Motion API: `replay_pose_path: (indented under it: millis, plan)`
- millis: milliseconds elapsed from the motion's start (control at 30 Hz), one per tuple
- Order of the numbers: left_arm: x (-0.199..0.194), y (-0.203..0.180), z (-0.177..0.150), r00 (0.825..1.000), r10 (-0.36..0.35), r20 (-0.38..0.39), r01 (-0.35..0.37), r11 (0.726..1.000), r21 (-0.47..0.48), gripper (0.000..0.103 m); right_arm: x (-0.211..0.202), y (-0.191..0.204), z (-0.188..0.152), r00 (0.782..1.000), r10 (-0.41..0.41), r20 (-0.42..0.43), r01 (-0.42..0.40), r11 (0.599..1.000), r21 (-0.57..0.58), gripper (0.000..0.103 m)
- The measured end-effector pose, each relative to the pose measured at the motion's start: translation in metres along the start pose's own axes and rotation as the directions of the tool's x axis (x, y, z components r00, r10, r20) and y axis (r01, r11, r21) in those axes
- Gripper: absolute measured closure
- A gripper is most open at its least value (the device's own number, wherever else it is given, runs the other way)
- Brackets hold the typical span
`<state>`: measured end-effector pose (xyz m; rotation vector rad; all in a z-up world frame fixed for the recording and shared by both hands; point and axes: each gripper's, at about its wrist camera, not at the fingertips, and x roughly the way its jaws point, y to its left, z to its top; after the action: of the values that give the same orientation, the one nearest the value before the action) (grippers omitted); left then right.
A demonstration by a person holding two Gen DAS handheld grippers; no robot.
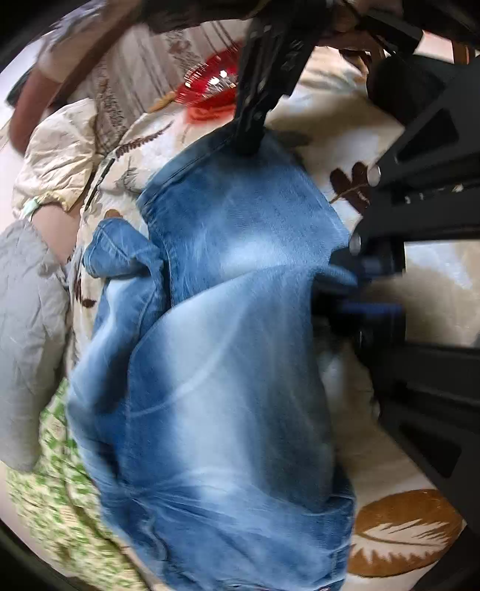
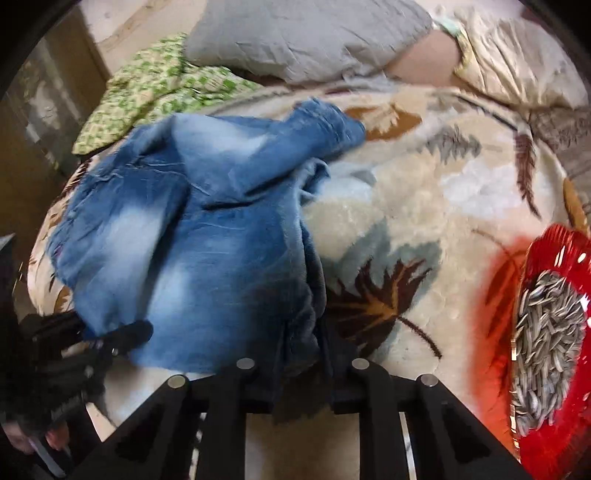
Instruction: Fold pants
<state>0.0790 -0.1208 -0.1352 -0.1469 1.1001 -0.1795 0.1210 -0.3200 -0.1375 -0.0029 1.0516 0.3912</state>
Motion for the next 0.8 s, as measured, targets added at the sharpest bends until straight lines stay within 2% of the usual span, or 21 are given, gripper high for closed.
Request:
replay_pose_path:
  millis: [67,133,233,333,433,500,533,567,600,633,700,800]
  plan:
    - [-0.008,0.003,0.0,0.998,-0.055,0.002,0.055,0.998,-0.028,0.097,-0.017,0.002,-0.006,1.0,0.017,0.023,-0.017,1.0,0.0,0.084]
    - [-0.019,-0.009,-0.002,0.992,-0.126,0.017,0.126,0.992,-0.014,0.098,-0.043,0.003,-0.015,0.998,-0.004,0.064,0.005,1.0,-0.009,0.084]
    - [-0.024,-0.036,-0.001,0.979,-0.203,0.028,0.202,0.979,0.032,0.096,-0.088,-0.005,-0.031,0.986,-0.103,0.127,0.1,0.995,0.03,0.084]
    - [-0.002,-0.062,0.005,0.977,-0.21,-0.034,0.212,0.975,0.063,0.095,-0.118,-0.015,-0.053,0.968,-0.204,0.145,0.19,0.977,0.099,0.084]
    - [0.013,-0.07,0.004,0.98,-0.181,-0.078,0.187,0.978,0.087,0.095,-0.114,-0.018,-0.065,0.961,-0.258,0.099,0.246,0.962,0.116,0.084]
    - [0.014,-0.069,0.005,0.981,-0.171,-0.097,0.179,0.98,0.086,0.093,-0.11,-0.017,-0.064,0.962,-0.26,0.079,0.249,0.961,0.123,0.079]
    - [0.008,-0.067,0.006,0.983,-0.155,-0.102,0.163,0.983,0.078,0.071,-0.111,-0.017,-0.065,0.955,-0.286,0.073,0.277,0.953,0.12,0.075]
    - [0.0,-0.064,0.006,0.986,-0.134,-0.102,0.141,0.987,0.072,0.025,-0.114,-0.013,-0.062,0.931,-0.358,0.073,0.349,0.93,0.114,0.063]
    - [-0.011,-0.057,0.006,0.988,-0.136,-0.076,0.14,0.989,0.053,0.01,-0.118,-0.011,-0.06,0.914,-0.396,0.084,0.386,0.915,0.115,0.049]
    - [-0.02,-0.05,0.007,0.988,-0.147,-0.04,0.148,0.988,0.036,0.004,-0.126,-0.012,-0.059,0.911,-0.402,0.098,0.389,0.913,0.124,0.023]
    - [-0.046,-0.036,0.005,0.99,-0.14,0.01,0.139,0.989,0.055,0.004,-0.142,-0.004,-0.056,0.916,-0.363,0.172,0.341,0.929,0.142,0.02]
    - [-0.073,-0.001,0.006,0.997,-0.059,0.056,0.057,0.998,0.039,0.004,-0.15,0.02,-0.046,0.925,-0.312,0.219,0.297,0.95,0.1,0.02]
